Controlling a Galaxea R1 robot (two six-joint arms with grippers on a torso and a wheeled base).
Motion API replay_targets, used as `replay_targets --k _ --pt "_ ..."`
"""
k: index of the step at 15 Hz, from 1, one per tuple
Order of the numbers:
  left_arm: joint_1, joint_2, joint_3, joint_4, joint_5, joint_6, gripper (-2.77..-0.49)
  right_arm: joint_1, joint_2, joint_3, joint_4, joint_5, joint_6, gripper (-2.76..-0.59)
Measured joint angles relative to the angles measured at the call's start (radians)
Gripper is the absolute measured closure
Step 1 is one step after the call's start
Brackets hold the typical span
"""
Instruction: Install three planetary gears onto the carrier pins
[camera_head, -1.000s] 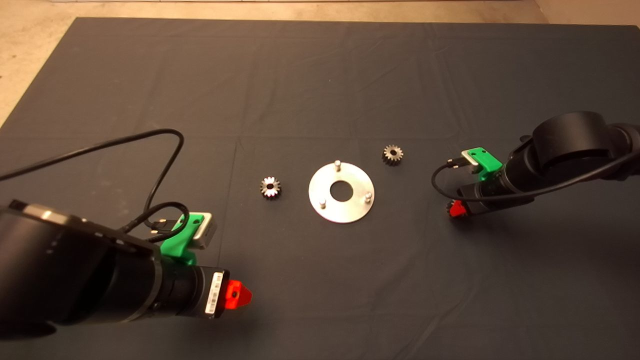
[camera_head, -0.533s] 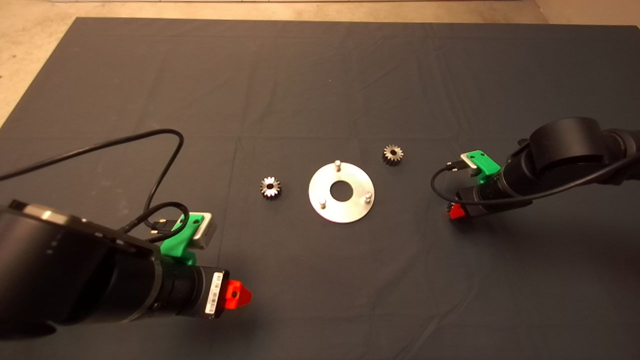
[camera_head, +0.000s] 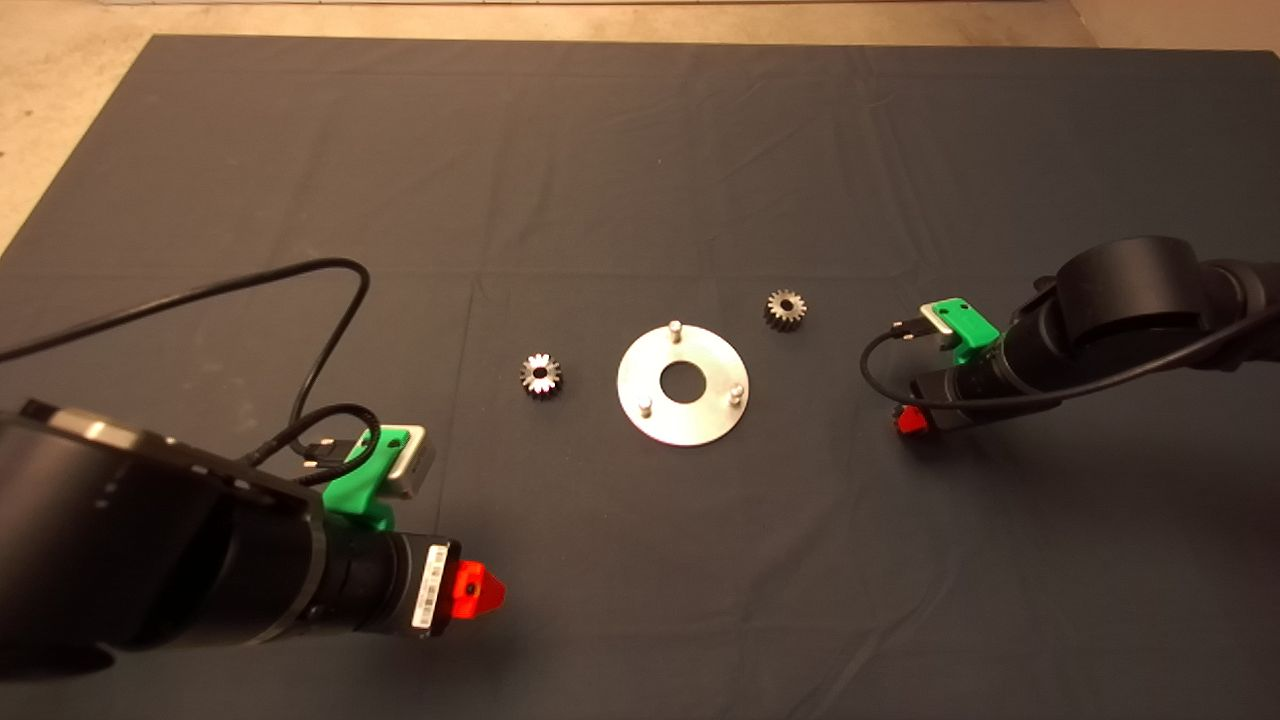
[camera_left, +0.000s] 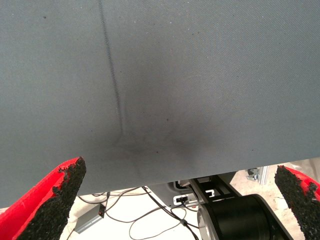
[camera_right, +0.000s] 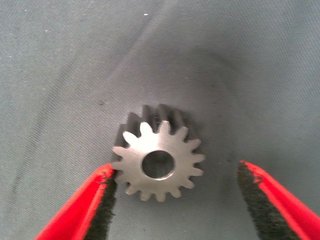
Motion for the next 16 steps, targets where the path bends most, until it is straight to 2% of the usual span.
replay_targets --k 7,8,11,12,16 --pt "0.0 0.017 0.0 0.001 0.0 -0.007 -2.75 -0.006 0.047 -0.021 -0.002 -0.004 0.0 -1.5" --pt "0.0 0.017 0.0 0.001 0.0 -0.007 -2.75 -0.008 0.049 -0.023 -0.003 -0.009 0.0 -1.41" --pt "0.0 0.019 0.0 0.001 0.0 -0.008 -2.75 -0.008 0.049 -0.027 -0.006 -0.008 0.0 -1.4" --pt "0.0 0.019 0.0 0.001 0.0 -0.008 -2.75 -0.01 0.049 -0.028 -0.008 -0.009 0.0 -1.29" --pt "0.0 0.019 0.0 0.001 0.0 -0.008 -2.75 -0.011 0.048 -0.029 -0.016 -0.012 0.0 -1.2"
